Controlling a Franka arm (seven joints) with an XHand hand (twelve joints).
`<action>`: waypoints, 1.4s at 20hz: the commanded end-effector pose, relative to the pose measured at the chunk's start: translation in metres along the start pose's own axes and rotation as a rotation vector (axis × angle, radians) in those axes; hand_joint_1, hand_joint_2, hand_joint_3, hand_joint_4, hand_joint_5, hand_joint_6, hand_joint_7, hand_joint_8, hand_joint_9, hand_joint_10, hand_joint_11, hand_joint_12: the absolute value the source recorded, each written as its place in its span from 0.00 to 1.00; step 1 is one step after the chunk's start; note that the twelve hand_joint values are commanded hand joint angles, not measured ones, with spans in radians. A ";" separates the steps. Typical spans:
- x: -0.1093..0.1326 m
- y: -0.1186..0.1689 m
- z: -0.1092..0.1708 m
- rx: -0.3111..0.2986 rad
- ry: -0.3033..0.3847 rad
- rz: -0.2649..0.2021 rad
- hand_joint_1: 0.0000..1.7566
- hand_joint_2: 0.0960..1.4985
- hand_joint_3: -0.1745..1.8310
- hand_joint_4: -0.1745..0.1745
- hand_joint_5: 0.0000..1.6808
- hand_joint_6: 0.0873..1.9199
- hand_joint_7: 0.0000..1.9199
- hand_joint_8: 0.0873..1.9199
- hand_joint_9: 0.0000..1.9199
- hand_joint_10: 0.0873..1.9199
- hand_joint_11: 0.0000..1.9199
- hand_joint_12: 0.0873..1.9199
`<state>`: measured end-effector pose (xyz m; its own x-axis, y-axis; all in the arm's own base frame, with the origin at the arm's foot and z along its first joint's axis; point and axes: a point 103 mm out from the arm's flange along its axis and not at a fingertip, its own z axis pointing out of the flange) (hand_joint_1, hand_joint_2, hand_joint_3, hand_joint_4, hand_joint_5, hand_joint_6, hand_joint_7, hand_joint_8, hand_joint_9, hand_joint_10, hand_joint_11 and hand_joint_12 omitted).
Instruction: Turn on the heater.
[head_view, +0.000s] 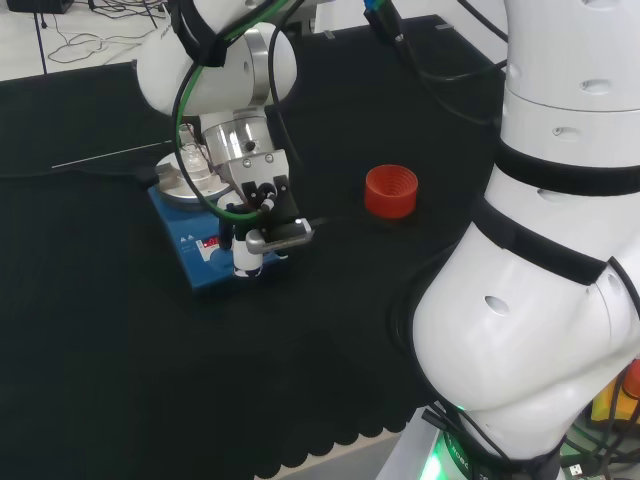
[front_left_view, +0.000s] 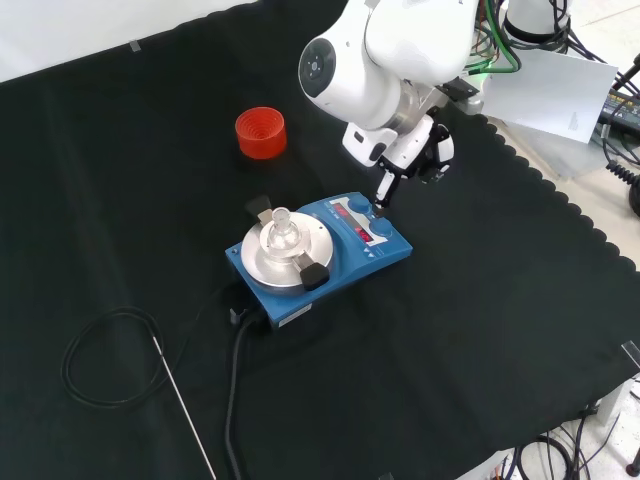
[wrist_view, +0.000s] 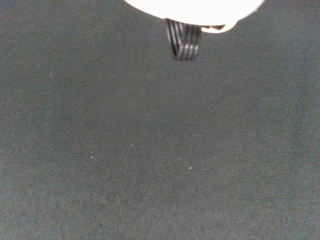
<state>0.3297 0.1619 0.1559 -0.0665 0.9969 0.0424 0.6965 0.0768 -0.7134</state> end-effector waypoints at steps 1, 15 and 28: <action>-0.003 0.001 -0.001 0.010 -0.007 0.003 0.84 0.41 0.62 0.38 0.19 0.08 0.85 0.86 0.90 0.83 0.66 0.67; -0.007 0.007 -0.006 0.023 -0.010 -0.008 0.84 0.41 0.62 0.38 0.22 0.09 0.85 0.86 0.90 0.83 0.66 0.67; -0.009 0.010 -0.002 0.040 -0.009 -0.013 0.84 0.41 0.63 0.38 0.22 0.08 0.85 0.86 0.90 0.83 0.66 0.67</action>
<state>0.3387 0.1557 0.1509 -0.0780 0.9962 0.0393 0.6684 0.0814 -0.7393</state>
